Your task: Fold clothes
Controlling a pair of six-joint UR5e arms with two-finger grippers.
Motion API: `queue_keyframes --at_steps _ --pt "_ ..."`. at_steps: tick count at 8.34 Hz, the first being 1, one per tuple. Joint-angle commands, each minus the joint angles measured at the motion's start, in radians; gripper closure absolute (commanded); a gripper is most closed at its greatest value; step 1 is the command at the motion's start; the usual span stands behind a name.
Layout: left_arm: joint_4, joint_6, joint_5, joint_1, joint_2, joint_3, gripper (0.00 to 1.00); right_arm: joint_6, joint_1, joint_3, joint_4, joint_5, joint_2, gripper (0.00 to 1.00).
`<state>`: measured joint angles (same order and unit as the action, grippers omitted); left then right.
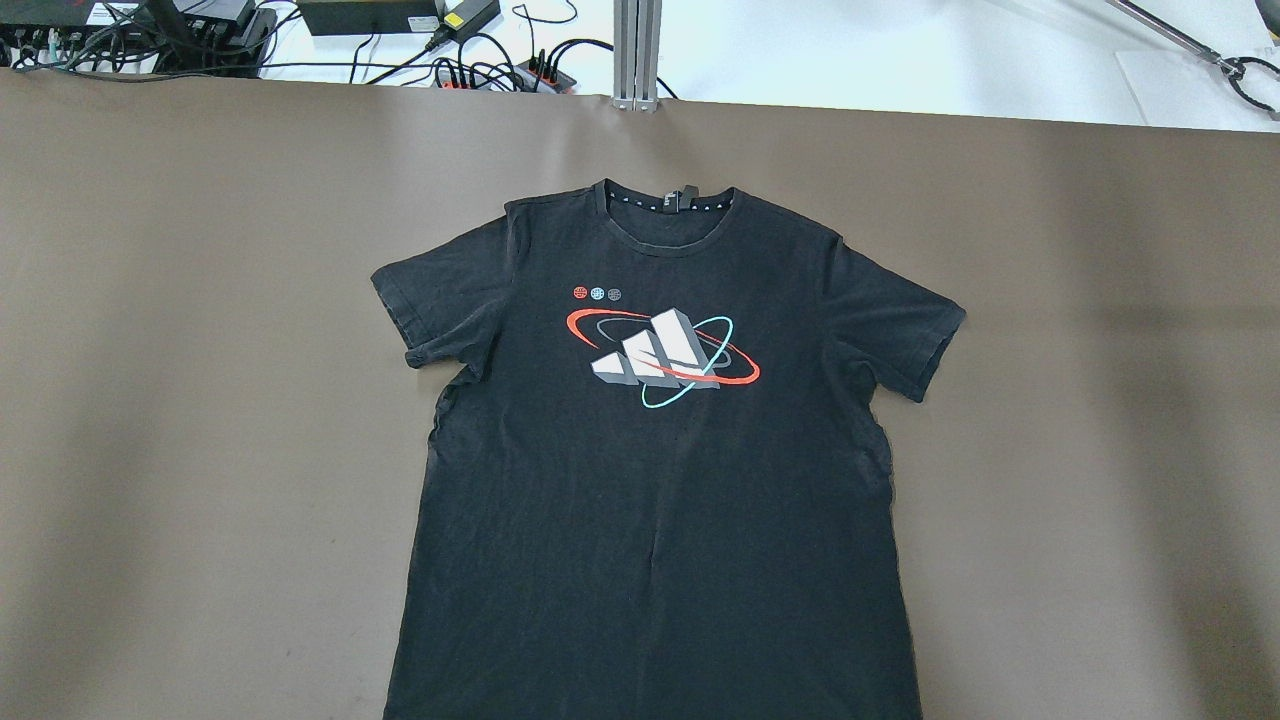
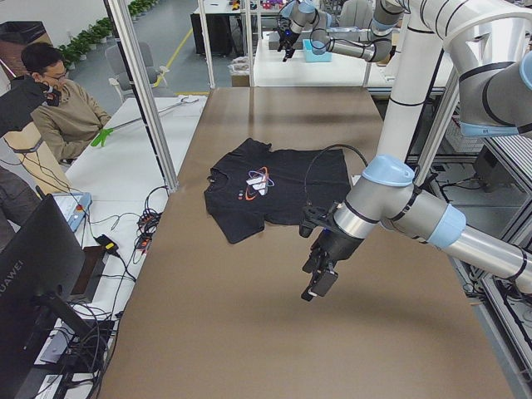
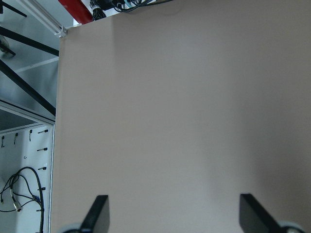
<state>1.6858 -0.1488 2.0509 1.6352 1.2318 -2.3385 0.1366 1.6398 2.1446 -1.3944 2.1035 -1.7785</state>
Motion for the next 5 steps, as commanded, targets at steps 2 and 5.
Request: queue_keyframes --at_steps 2,5 --pt "-0.001 0.003 -0.003 0.000 -0.002 0.005 0.06 0.001 0.000 0.000 0.000 0.001 0.001 0.05" --pt "-0.002 0.003 -0.002 0.000 -0.005 0.005 0.06 0.001 0.000 0.000 0.002 0.001 0.001 0.05"
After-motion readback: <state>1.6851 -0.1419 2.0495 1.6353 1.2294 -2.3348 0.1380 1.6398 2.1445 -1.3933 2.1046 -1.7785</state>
